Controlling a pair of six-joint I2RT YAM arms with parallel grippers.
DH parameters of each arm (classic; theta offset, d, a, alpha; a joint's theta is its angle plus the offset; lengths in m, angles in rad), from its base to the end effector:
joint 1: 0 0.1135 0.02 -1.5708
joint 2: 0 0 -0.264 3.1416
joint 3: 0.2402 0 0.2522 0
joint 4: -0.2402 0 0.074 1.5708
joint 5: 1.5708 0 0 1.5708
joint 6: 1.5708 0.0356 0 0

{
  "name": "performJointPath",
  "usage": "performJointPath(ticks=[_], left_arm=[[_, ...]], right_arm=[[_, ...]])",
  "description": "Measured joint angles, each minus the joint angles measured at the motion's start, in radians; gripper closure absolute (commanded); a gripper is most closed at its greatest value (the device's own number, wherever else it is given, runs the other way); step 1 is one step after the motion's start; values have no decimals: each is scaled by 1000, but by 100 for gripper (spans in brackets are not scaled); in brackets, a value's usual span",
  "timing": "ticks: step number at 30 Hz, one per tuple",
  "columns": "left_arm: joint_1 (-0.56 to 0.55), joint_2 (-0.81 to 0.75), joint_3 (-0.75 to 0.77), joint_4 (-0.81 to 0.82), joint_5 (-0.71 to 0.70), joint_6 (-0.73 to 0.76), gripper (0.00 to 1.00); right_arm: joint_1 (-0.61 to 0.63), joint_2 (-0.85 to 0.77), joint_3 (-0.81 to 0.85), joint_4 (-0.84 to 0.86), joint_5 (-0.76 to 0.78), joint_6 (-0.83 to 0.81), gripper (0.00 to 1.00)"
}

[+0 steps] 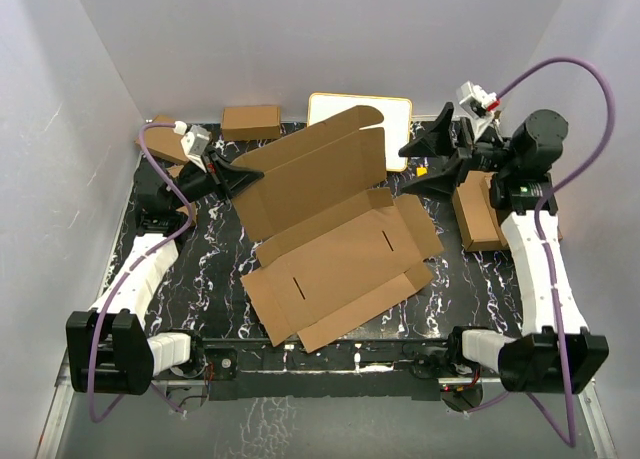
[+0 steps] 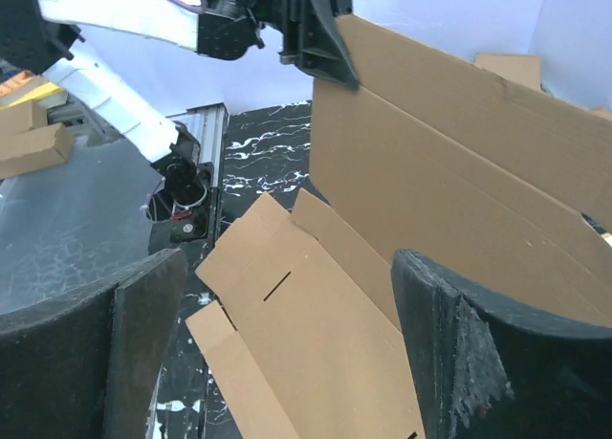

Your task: Fold the paper box

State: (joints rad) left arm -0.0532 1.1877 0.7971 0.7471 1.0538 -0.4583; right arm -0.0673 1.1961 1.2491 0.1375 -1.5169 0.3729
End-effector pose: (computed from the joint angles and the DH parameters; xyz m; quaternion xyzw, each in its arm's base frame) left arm 0.2545 -0.0445 0.3525 0.3053 0.5661 -0.4571 0.6142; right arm 0.2412 0.0194 0.4464 -0.4167 0.5668 0.5180 0.4866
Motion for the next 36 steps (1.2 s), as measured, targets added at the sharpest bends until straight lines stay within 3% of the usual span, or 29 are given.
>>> performJointPath(ticks=[4,5,6,7,8,9,10,11,12,13,20,27,32,36], left_arm=[[0,-5,-11,23,-11,-23,100],[0,-7,-12,24,-13,-26,100],[0,-8,-13,25,-15,-33,100],[0,-10,-13,27,-17,-35,100],[0,-11,-13,29,-18,-37,100],[0,-13,-12,31,-18,-40,100],[0,-14,-12,33,-17,-41,100],[0,-14,-11,34,-16,-41,100],[0,-14,-10,34,-13,-41,100],[0,-14,-6,34,-10,-40,100],[0,5,39,103,35,-72,100],[0,75,42,269,87,-187,100],[0,114,49,326,105,-224,100],[0,137,69,347,117,-238,100]], right_arm=[[2,-78,0,42,-30,28,0],[2,-90,0,41,-34,21,10],[2,-100,2,37,-39,12,39],[2,-105,3,30,-43,0,84],[2,-106,3,25,-45,-21,91],[0,-103,3,19,-44,-38,92],[-6,-94,3,12,-34,-48,69],[-14,-81,3,1,-21,-67,31],[-24,-65,3,-11,-7,-86,5],[-35,-42,5,-27,13,-119,2],[-52,174,8,-214,191,-431,1],[-13,292,51,-287,215,-578,6],[53,363,126,-291,236,-587,26],[66,400,166,-290,234,-584,68]])
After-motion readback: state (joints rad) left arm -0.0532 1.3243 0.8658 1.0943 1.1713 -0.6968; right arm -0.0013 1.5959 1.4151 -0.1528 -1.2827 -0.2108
